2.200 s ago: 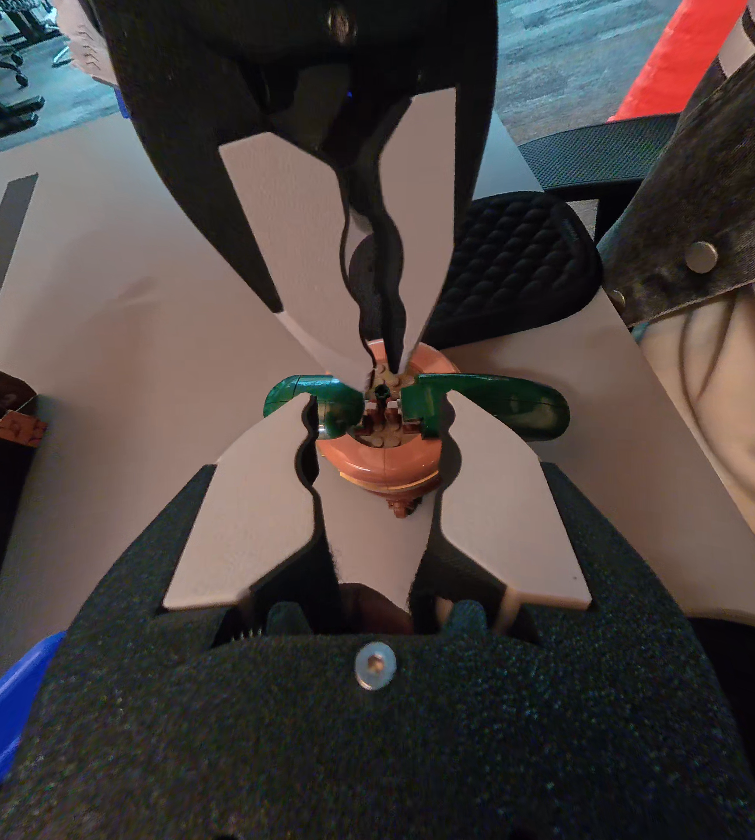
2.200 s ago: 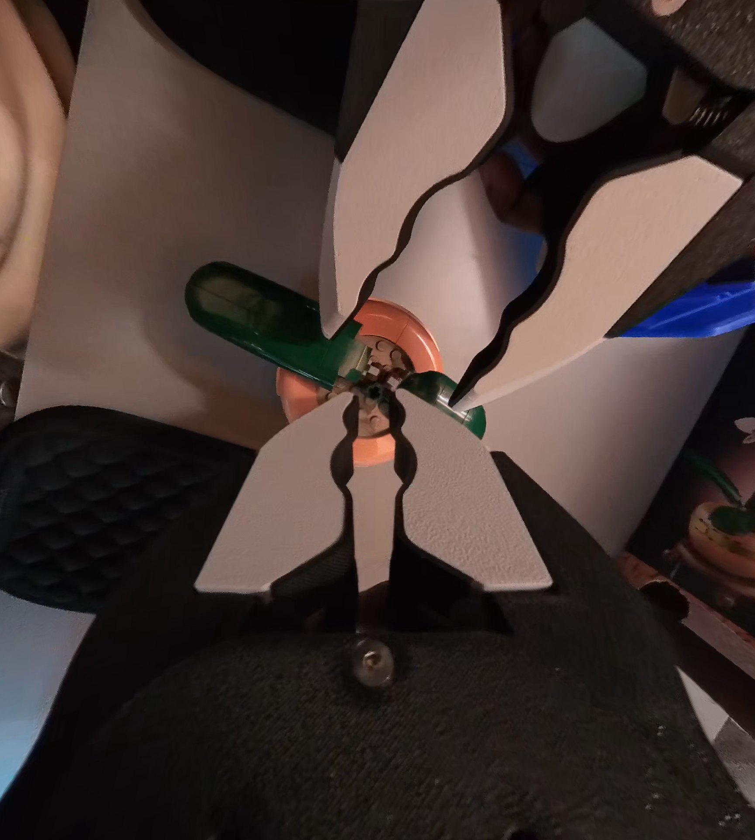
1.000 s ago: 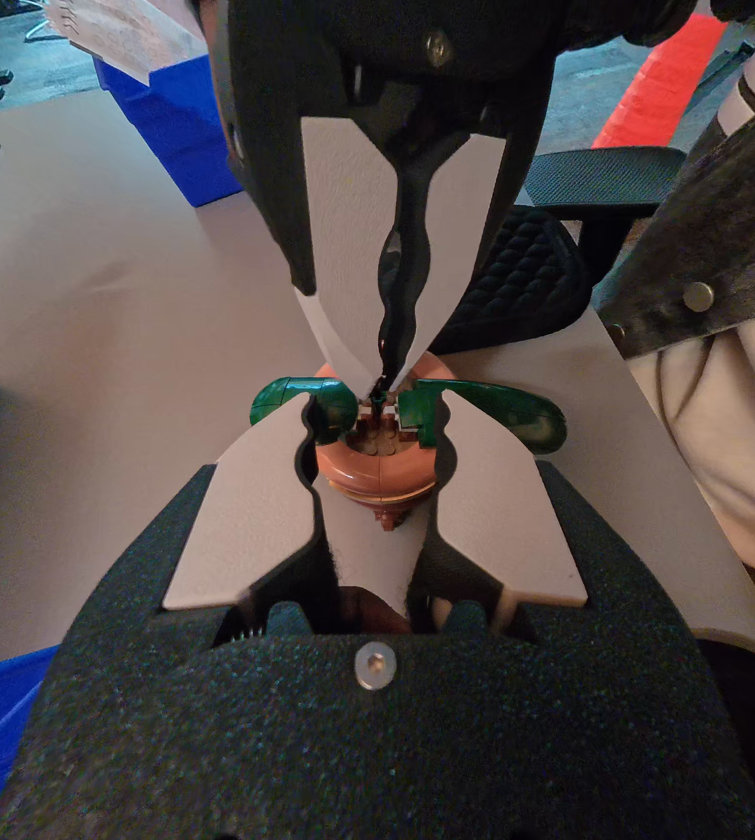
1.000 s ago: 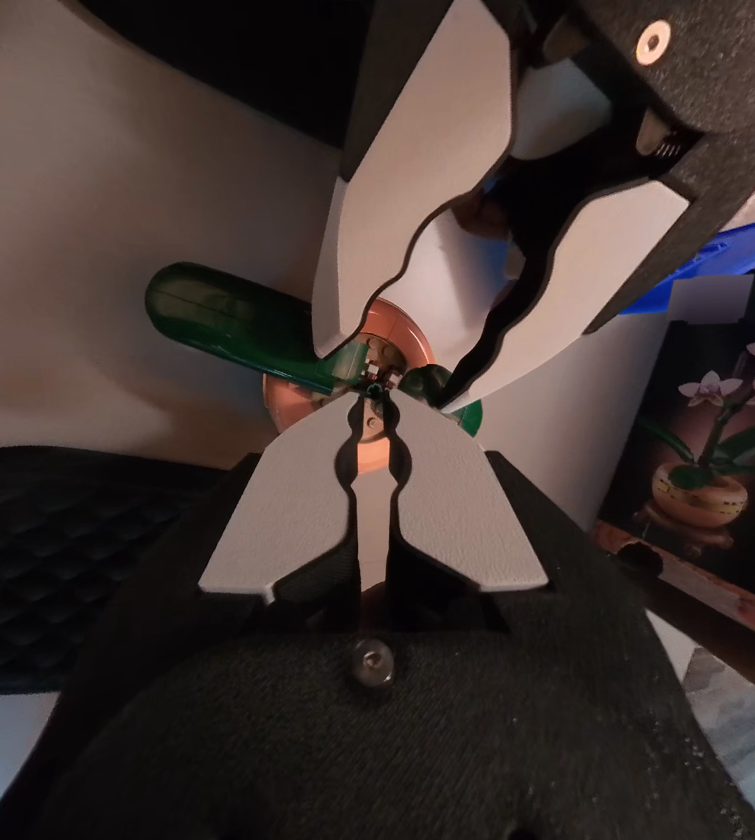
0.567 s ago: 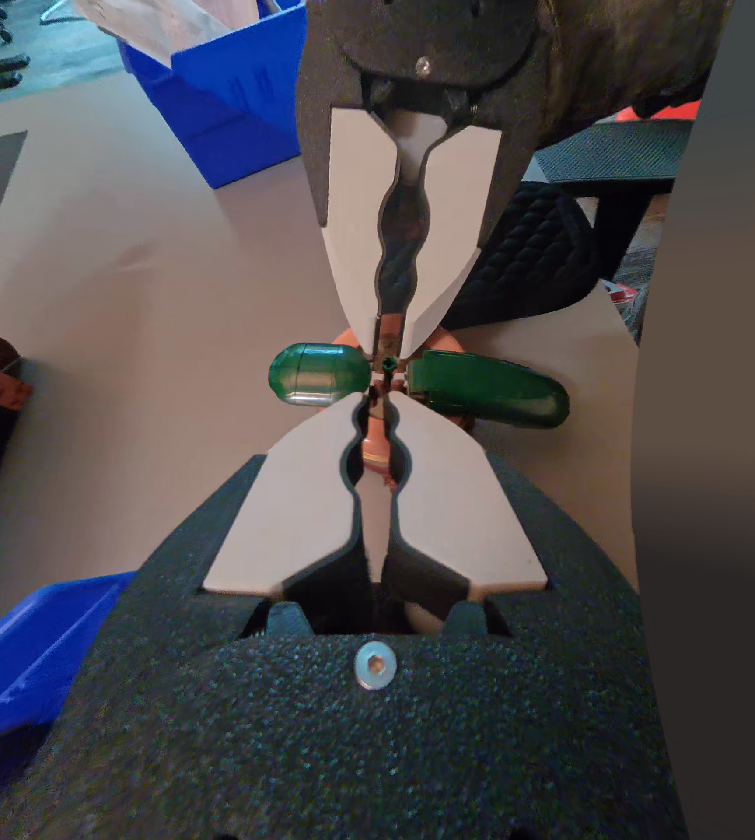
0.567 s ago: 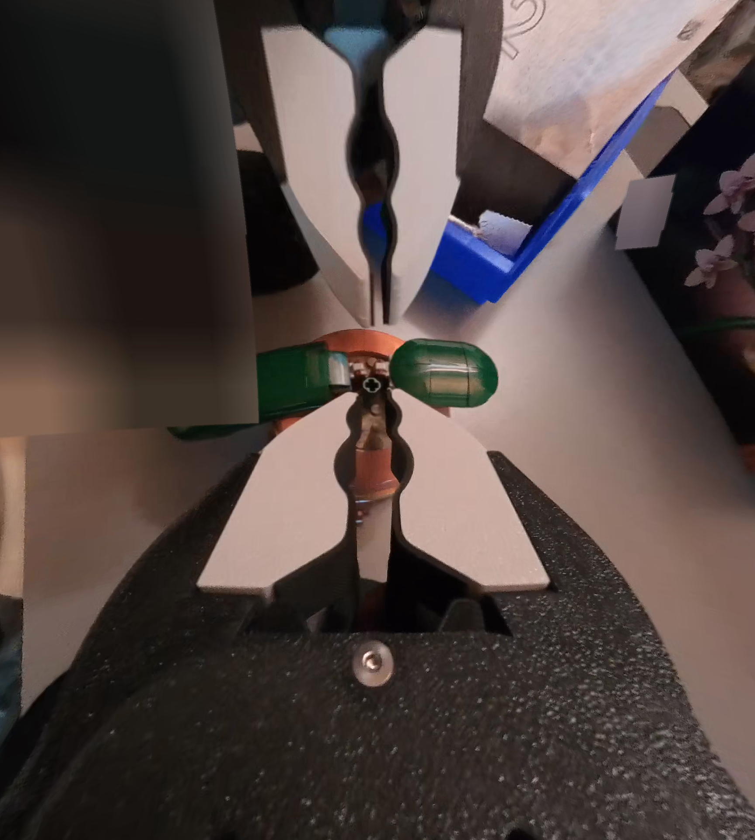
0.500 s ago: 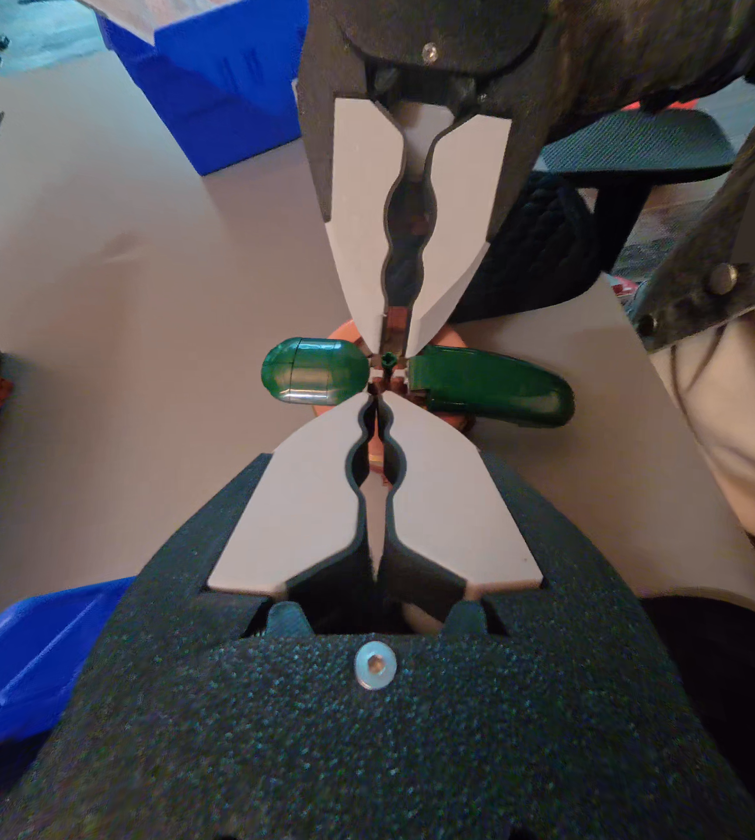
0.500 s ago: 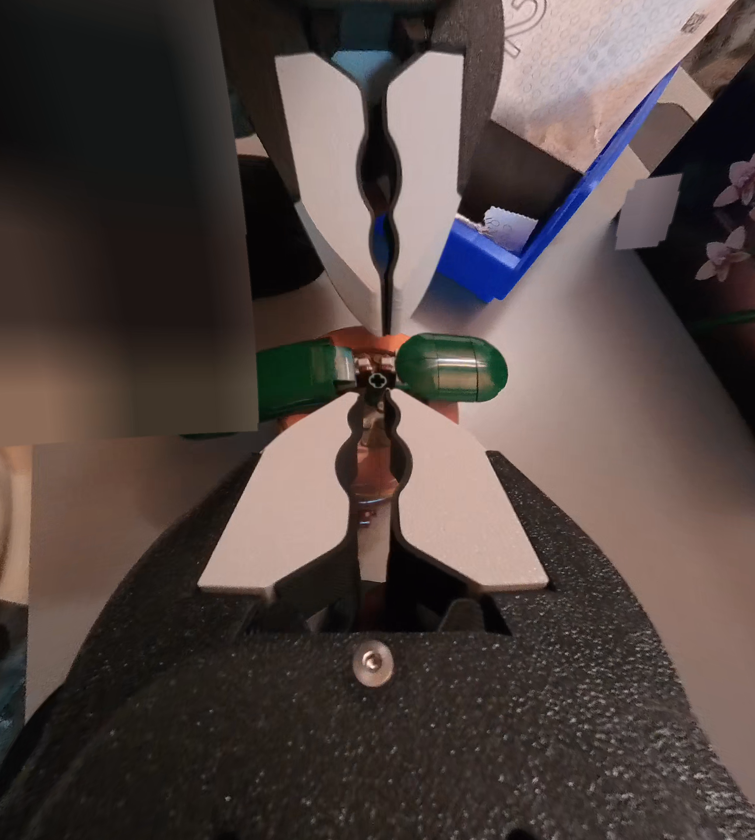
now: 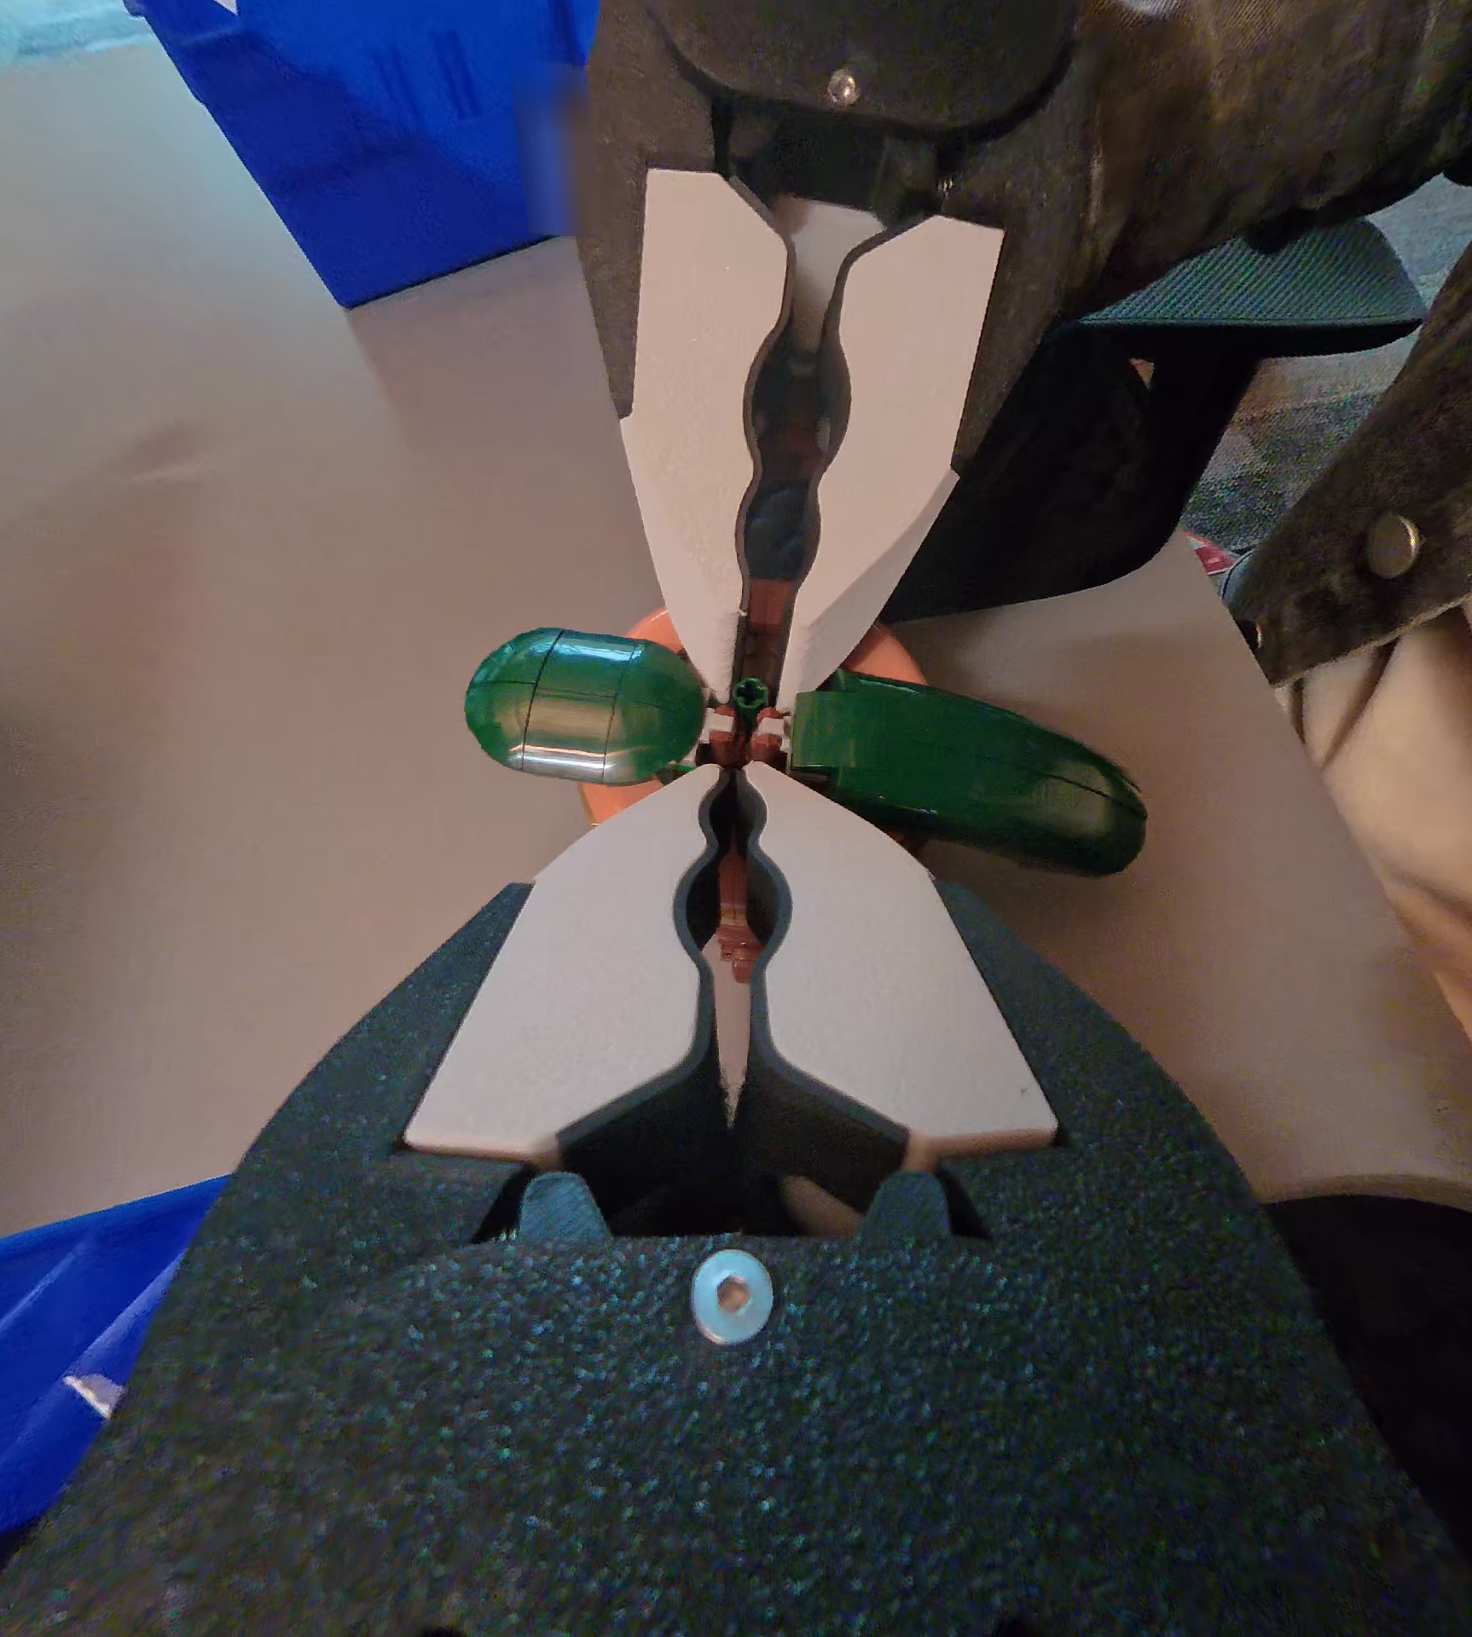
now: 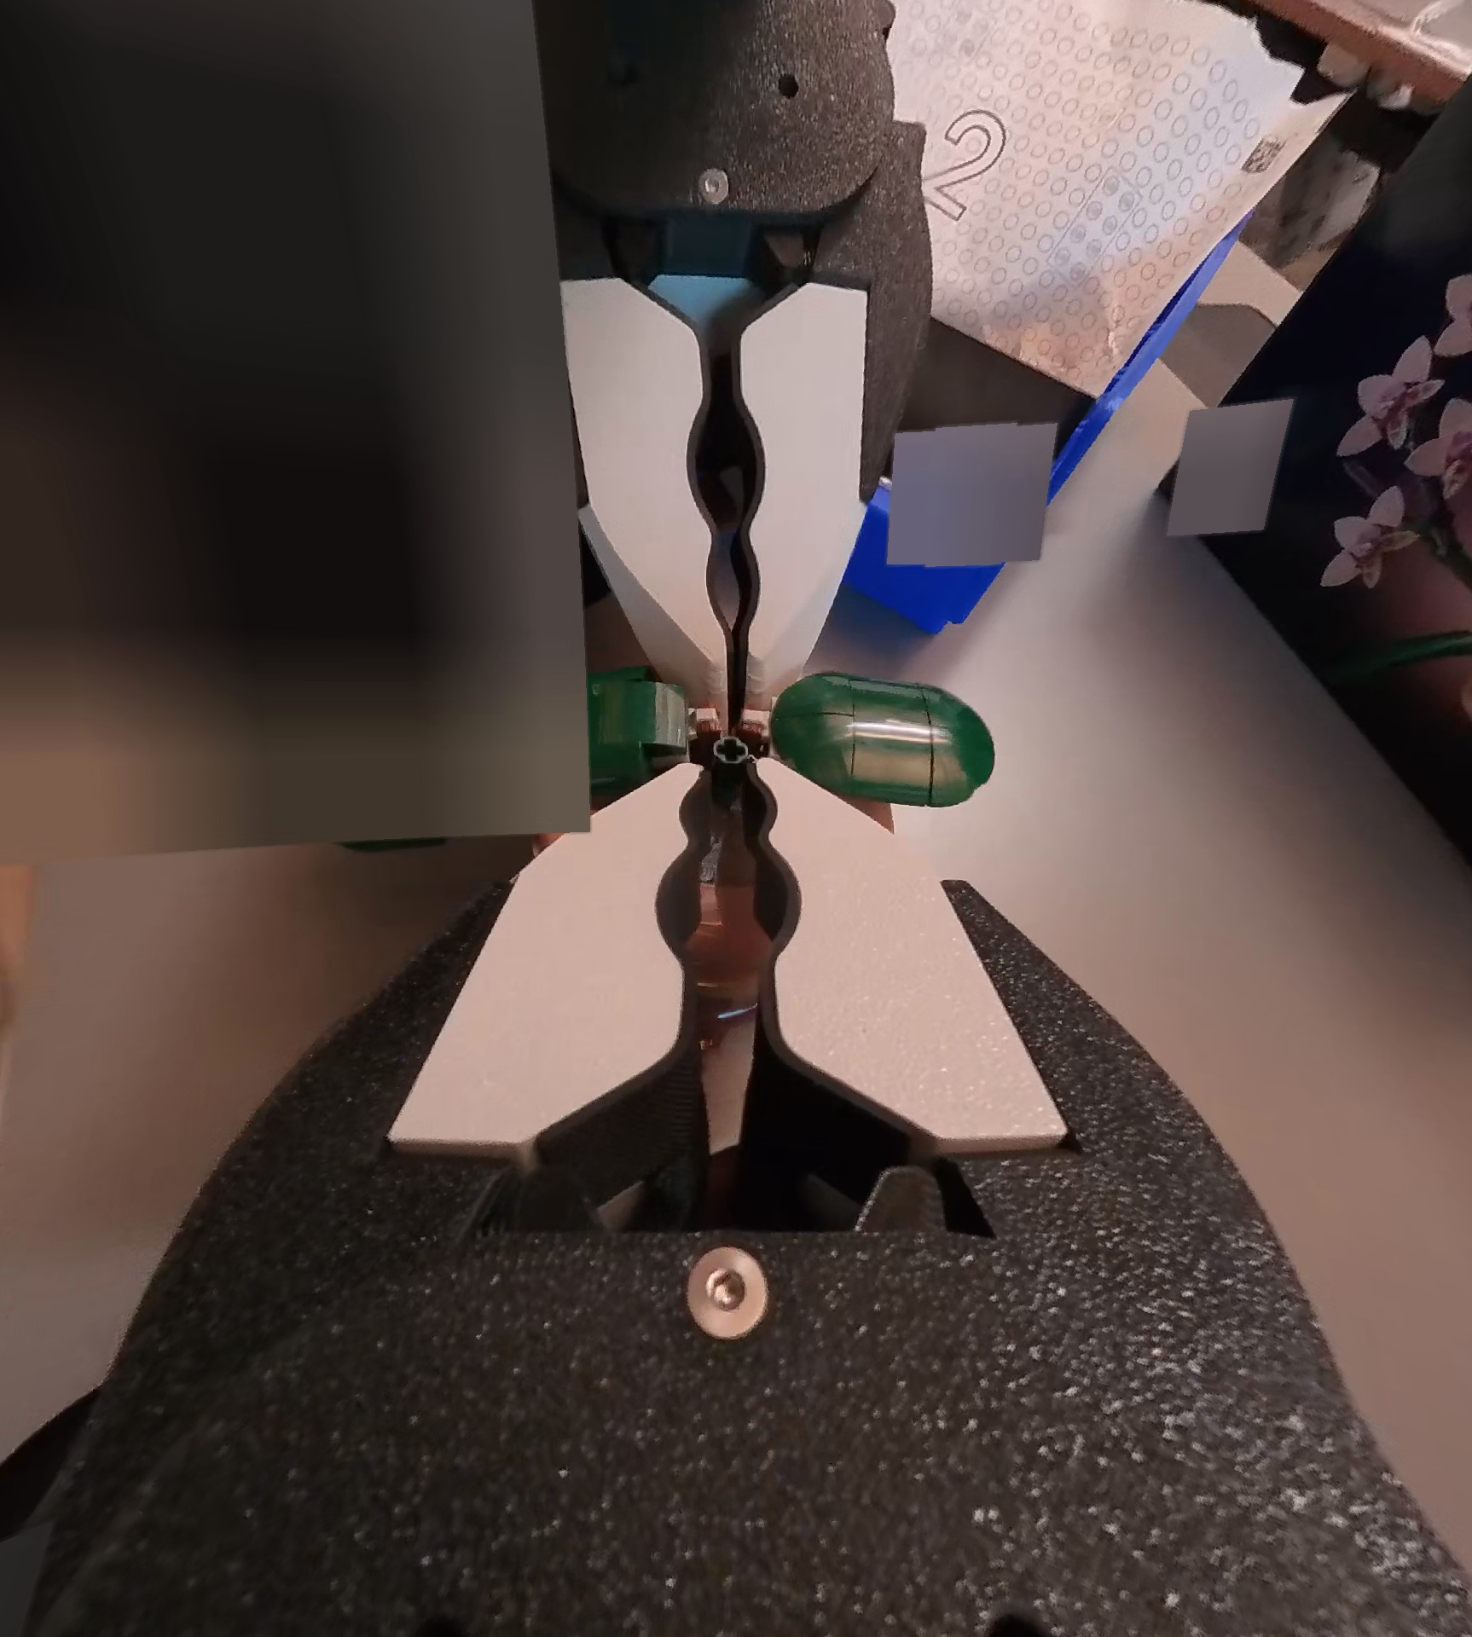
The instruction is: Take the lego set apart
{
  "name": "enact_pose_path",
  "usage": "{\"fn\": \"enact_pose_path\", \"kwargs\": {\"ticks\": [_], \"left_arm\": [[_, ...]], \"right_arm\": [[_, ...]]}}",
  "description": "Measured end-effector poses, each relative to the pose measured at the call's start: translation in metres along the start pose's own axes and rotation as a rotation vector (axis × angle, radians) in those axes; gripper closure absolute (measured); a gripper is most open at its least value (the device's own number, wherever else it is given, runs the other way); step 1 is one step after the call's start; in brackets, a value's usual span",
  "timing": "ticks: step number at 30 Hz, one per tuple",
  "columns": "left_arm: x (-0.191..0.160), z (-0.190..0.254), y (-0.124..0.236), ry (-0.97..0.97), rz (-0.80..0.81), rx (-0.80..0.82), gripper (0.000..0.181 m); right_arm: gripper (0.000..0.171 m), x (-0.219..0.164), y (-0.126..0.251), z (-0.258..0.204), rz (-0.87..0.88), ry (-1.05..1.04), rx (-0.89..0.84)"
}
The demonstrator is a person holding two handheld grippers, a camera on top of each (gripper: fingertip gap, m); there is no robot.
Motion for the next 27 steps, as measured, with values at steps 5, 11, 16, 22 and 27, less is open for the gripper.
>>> {"fn": "enact_pose_path", "kwargs": {"ticks": [5, 11, 16, 22, 27], "left_arm": [[0.0, 0.0, 0.0, 0.009, -0.013, 0.006, 0.181], [0.0, 0.0, -0.001, 0.013, -0.026, 0.017, 0.181], [0.001, 0.0, -0.001, 0.01, -0.021, 0.014, 0.181], [0.001, 0.0, -0.001, 0.014, -0.004, 0.005, 0.181], [0.001, 0.0, -0.002, 0.019, 0.005, 0.001, 0.181]], "right_arm": [[0.167, -0.001, 0.001, 0.0, 0.106, -0.023, 0.012], [0.17, -0.003, 0.003, 0.001, 0.164, -0.054, 0.017], [0.163, 0.014, 0.01, 0.001, 0.115, 0.113, 0.06], [0.154, 0.025, 0.012, -0.001, -0.28, 0.485, 0.408], [0.162, 0.019, 0.006, 0.0, -0.475, 0.668, 0.614]]}}
Point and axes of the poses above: each gripper's, where its closed fingertips meet, y back along the fingers, x out of its top, z = x × y across the jaws, the point moved 2 cm from there along y, back along the fingers, and after that the axes turned 6 degrees about z, right-handed, at the moved point
